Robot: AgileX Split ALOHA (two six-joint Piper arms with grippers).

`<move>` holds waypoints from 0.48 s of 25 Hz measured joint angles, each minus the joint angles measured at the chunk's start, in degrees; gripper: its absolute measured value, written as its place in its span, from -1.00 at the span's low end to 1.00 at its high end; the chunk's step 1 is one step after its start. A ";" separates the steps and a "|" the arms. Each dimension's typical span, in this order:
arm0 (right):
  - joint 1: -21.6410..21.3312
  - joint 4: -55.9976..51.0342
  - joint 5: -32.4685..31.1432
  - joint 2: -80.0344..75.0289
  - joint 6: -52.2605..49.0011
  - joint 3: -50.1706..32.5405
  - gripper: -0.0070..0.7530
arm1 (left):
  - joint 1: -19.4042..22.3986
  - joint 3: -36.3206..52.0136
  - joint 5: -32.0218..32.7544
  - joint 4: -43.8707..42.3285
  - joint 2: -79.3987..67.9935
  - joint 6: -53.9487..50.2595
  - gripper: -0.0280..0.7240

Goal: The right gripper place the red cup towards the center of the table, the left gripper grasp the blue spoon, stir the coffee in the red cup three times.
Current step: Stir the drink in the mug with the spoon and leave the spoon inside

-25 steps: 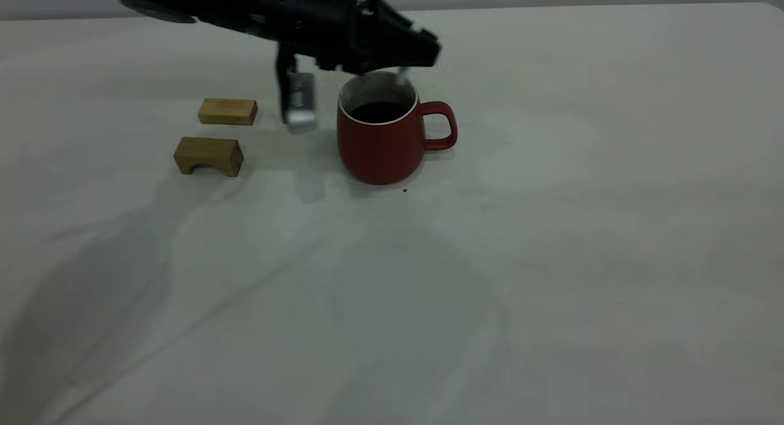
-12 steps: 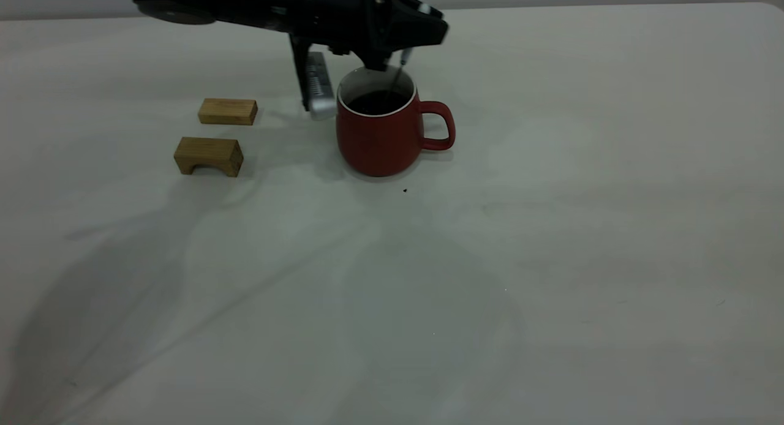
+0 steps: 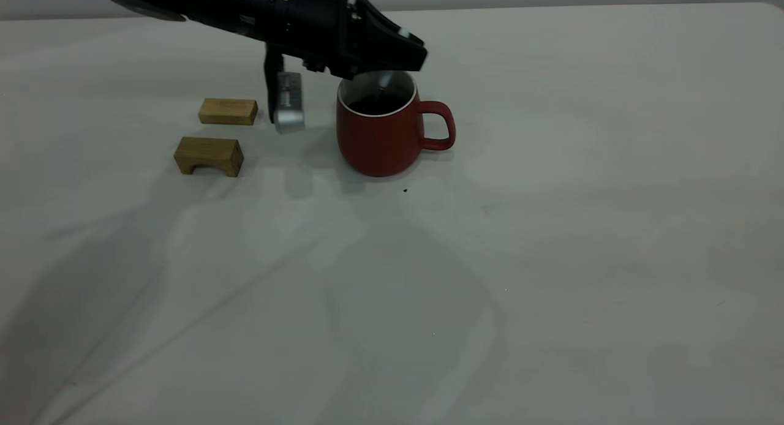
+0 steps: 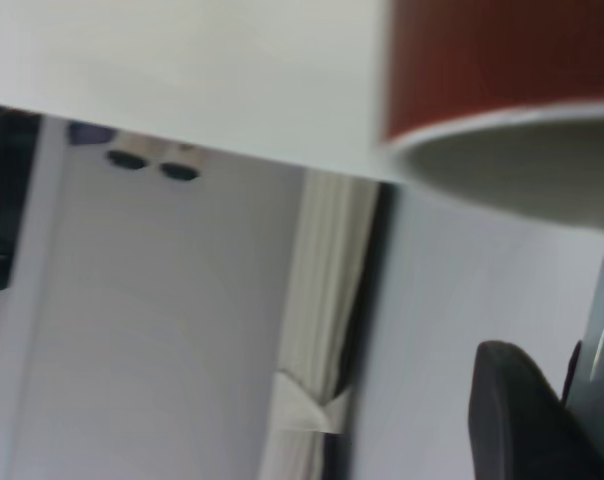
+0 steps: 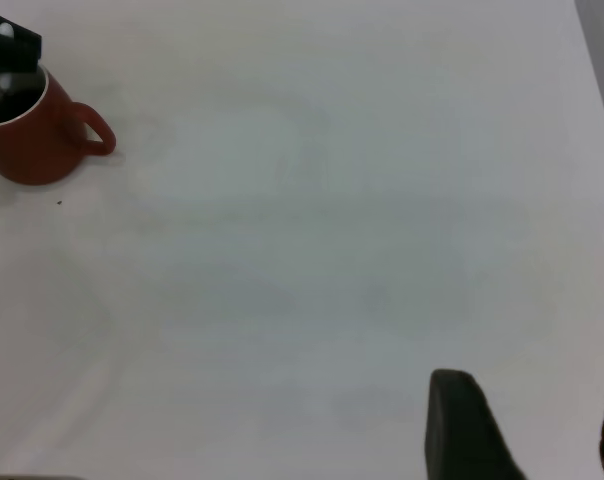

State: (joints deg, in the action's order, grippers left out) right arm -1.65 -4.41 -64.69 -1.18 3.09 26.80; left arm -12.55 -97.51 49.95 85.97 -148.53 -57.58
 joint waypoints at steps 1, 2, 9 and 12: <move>0.00 0.00 0.00 0.00 0.00 0.00 0.01 | 0.07 0.00 -0.95 0.71 0.06 0.36 -0.54; 0.00 0.00 0.00 0.00 0.00 0.00 0.01 | 0.12 -0.06 -2.12 1.56 0.06 1.65 -0.54; 0.00 0.00 0.00 0.00 0.00 0.00 0.01 | -1.85 -0.06 -4.63 6.56 0.06 8.96 -0.54; 0.00 -0.05 0.00 0.00 0.00 0.00 0.01 | -3.12 -0.06 -2.85 6.50 0.06 8.96 -0.54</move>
State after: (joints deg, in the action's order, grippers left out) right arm -1.65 -4.46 -64.69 -1.18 3.09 26.80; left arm -15.67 -97.57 47.10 92.48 -148.47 -48.62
